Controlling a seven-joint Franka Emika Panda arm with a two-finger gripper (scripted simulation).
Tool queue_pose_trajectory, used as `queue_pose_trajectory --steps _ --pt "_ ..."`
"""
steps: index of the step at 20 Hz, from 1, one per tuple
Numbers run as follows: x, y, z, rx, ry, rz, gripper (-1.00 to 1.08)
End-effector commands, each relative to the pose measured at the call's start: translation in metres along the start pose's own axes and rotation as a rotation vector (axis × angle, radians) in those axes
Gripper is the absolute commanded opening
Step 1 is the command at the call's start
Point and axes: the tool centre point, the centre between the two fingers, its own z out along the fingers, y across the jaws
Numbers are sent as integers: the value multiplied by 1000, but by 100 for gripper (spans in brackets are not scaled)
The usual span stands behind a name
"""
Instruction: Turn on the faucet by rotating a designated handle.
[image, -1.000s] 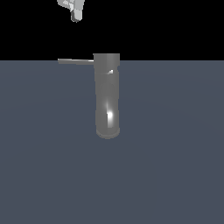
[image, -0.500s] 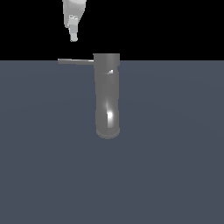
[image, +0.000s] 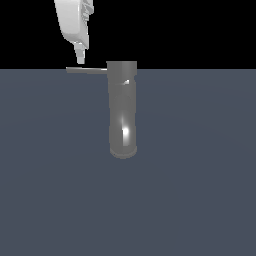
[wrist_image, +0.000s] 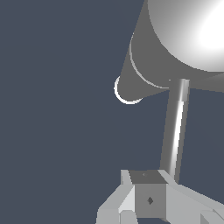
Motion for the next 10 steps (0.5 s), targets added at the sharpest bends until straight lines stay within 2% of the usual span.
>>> queue_pose_trajectory --steps 1,10 --pt "-3 -6 7 4 10 43 -100" --pt "-10 -18 22 14 31 122 -100"
